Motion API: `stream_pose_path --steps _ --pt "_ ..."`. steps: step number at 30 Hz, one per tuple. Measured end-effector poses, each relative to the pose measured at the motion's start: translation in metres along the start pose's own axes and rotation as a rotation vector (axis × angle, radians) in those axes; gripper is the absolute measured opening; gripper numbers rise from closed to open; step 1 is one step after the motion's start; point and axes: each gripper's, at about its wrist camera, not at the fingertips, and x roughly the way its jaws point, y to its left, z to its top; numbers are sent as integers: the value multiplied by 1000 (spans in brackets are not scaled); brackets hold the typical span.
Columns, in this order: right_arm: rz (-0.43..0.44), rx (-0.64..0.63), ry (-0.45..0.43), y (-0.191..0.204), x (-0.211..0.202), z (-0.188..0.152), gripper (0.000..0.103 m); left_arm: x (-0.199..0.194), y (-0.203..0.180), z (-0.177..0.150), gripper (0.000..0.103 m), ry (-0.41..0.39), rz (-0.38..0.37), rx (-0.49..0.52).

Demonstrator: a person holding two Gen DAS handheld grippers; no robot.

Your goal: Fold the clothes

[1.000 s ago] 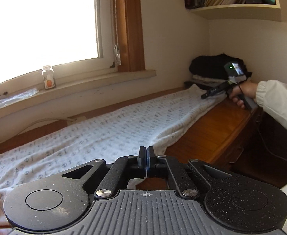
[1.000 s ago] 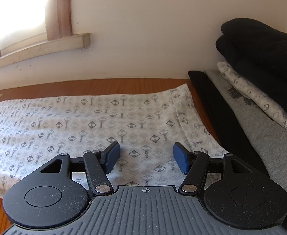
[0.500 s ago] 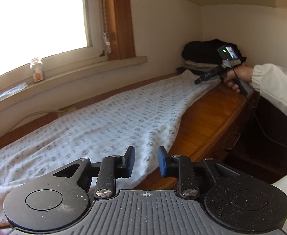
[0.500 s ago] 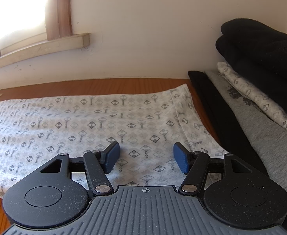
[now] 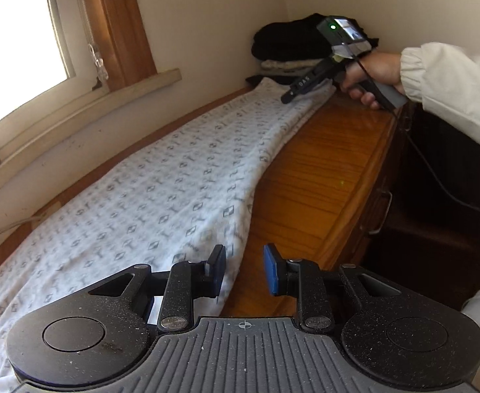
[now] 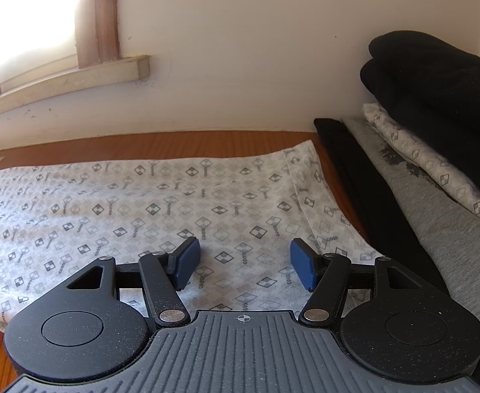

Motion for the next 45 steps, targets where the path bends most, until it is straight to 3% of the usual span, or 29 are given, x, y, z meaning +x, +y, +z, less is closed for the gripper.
stream_pose_path --steps 2,3,4,6,10,12,16,17,19,26,30,35,39,45 --pt "1 -1 0 0 0 0 62 4 6 3 26 8 -3 -31" --pt "1 -1 0 0 0 0 62 6 7 3 9 8 5 -35" --pt "1 0 0 0 0 0 62 7 8 3 1 9 18 -30" --pt "1 1 0 0 0 0 62 0 13 5 0 -36 7 -53" --pt "-1 2 -1 0 0 -1 62 -30 38 14 0 -152 -70 -197" --pt "-5 9 1 0 0 -1 68 -34 47 14 0 -160 -88 -233" --pt "1 36 -3 -3 -2 -3 69 -29 51 8 1 -129 -117 -244" --pt "6 39 -11 -3 -5 -4 69 -28 52 8 2 -127 -120 -247" --pt "19 44 -33 -3 -12 -6 69 -27 53 8 20 -129 -118 -255" --pt "87 9 -96 13 -52 -11 69 -22 48 2 42 -90 -35 -203" --pt "63 -58 -103 27 -63 -14 69 -20 51 1 48 -87 -24 -207" --pt "40 -2 -107 11 -63 -13 67 -27 79 1 55 -106 45 -247" --pt "74 -1 -101 16 -64 -19 66 -35 101 -2 58 -103 102 -290" --pt "144 -46 -99 49 -73 -34 66 -44 61 -10 55 -97 145 -185"
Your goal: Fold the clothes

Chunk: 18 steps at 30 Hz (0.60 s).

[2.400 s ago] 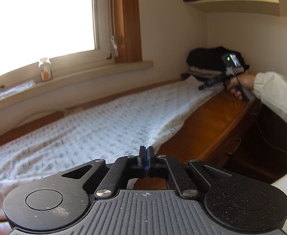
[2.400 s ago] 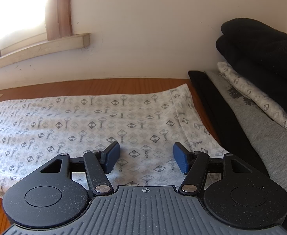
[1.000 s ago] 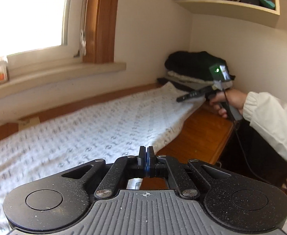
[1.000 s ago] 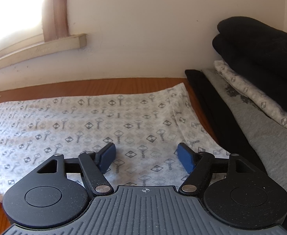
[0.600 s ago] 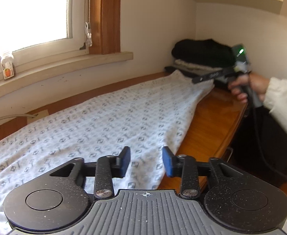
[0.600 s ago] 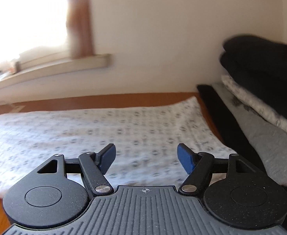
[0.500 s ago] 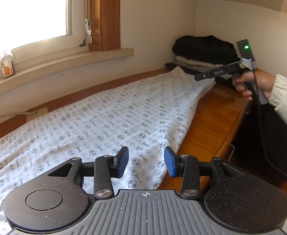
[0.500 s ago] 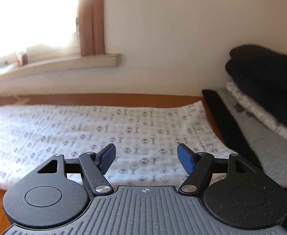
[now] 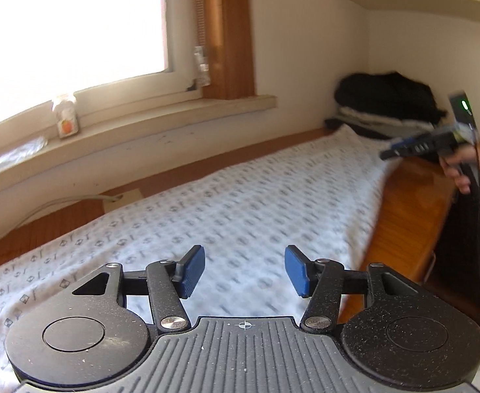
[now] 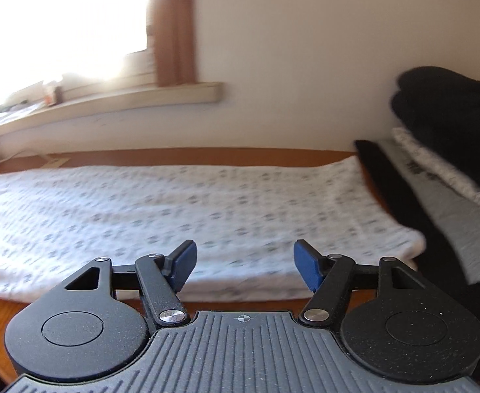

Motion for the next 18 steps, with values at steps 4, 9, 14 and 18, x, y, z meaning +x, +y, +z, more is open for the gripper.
stream_pose_path --steps 4,9,14,18 --pt "65 -44 -1 33 -6 -4 66 -9 -25 -17 41 16 -5 52" --pt "156 -98 2 75 -12 -9 66 -18 -40 -31 50 49 -21 111" --pt "246 -154 12 116 -14 -12 66 -17 -47 -40 47 76 12 178" --pt "306 -202 20 143 -16 -12 66 -15 -45 -39 21 84 25 191"
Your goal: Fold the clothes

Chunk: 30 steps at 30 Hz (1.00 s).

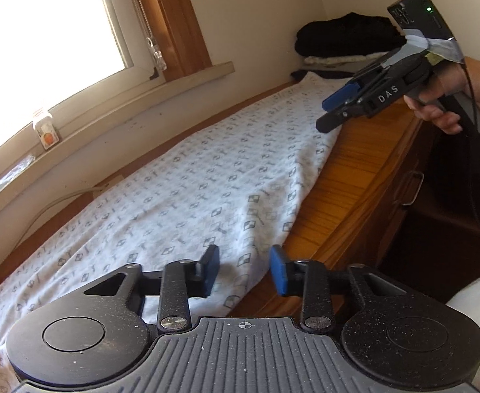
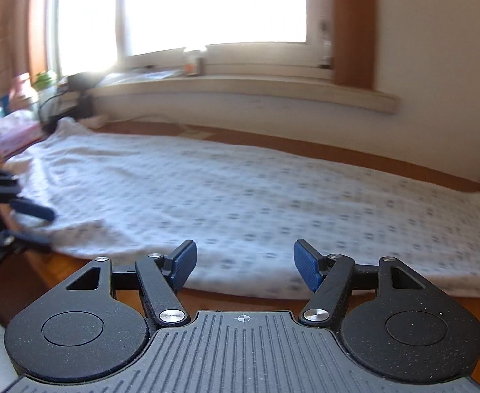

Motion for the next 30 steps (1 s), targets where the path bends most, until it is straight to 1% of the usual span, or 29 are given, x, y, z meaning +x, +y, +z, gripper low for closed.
stream_pose_path --steps 1,2,3,6,10,12,13,14,17,22,25,26,27,30 --pt "15 -11 1 6 1 1 66 0 1 1 16 -1 -2 -2" --pt "29 -22 2 11 1 3 66 -1 3 1 5 -3 -6 -7" --pt "42 -32 1 17 0 4 66 -2 5 2 1 -4 -10 -12" --pt "84 -62 1 30 -2 7 66 -7 15 7 1 -50 0 -54" --pt "144 -90 -3 48 -9 11 64 -9 44 19 1 -102 -25 -169" --pt "185 -109 3 57 -11 11 55 -6 60 24 1 -119 -40 -233" --pt "207 -115 8 61 -11 12 45 -4 67 26 1 -124 -45 -256" --pt "226 -122 16 65 -8 12 39 -2 73 27 1 -127 -47 -274" --pt "270 -142 45 78 3 11 35 3 87 30 1 -127 -45 -303" --pt "300 -157 80 94 33 12 35 7 96 33 1 -130 -45 -328" --pt "304 -184 78 101 46 18 35 10 100 35 1 -128 -49 -342" --pt "309 -190 77 103 48 19 35 12 102 35 1 -120 -60 -347" --pt "312 -195 77 104 49 21 35 12 106 35 4 -114 -76 -358" --pt "322 -214 79 105 49 26 35 9 126 35 5 -129 -111 -430"
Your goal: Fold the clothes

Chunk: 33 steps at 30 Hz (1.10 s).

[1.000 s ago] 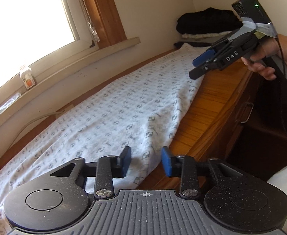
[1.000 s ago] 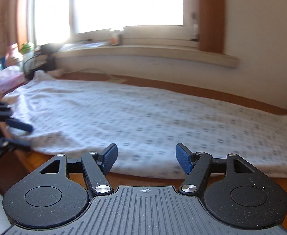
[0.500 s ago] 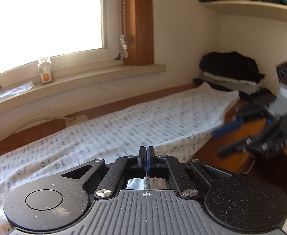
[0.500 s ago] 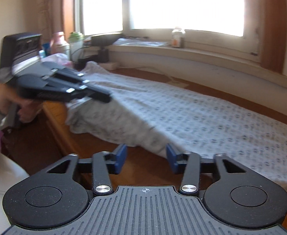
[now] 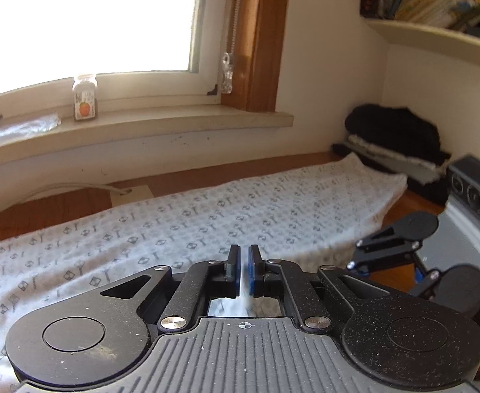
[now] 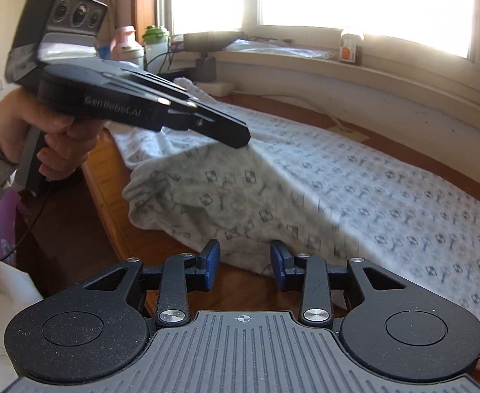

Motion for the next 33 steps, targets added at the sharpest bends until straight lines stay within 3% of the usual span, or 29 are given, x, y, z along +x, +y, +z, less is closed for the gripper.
stream_pose_path --steps 1,3,7,18,20,23,26,33 --pt "5 -9 8 1 0 2 36 0 8 4 12 -5 -1 -16" --pt "18 -32 22 1 2 4 36 3 23 13 17 -5 18 -25" --pt "44 -91 43 1 7 12 36 37 47 30 17 57 129 94" --pt "147 -176 192 -2 31 32 33 134 88 42 17 231 161 197" --pt "128 -187 194 -1 31 32 4 141 93 41 17 230 167 190" --pt "92 -216 190 4 26 29 4 148 99 40 18 221 176 173" --pt "91 -226 180 15 9 23 4 147 99 33 20 183 200 217" --pt "84 -243 188 28 -10 10 3 145 110 33 20 162 185 149"
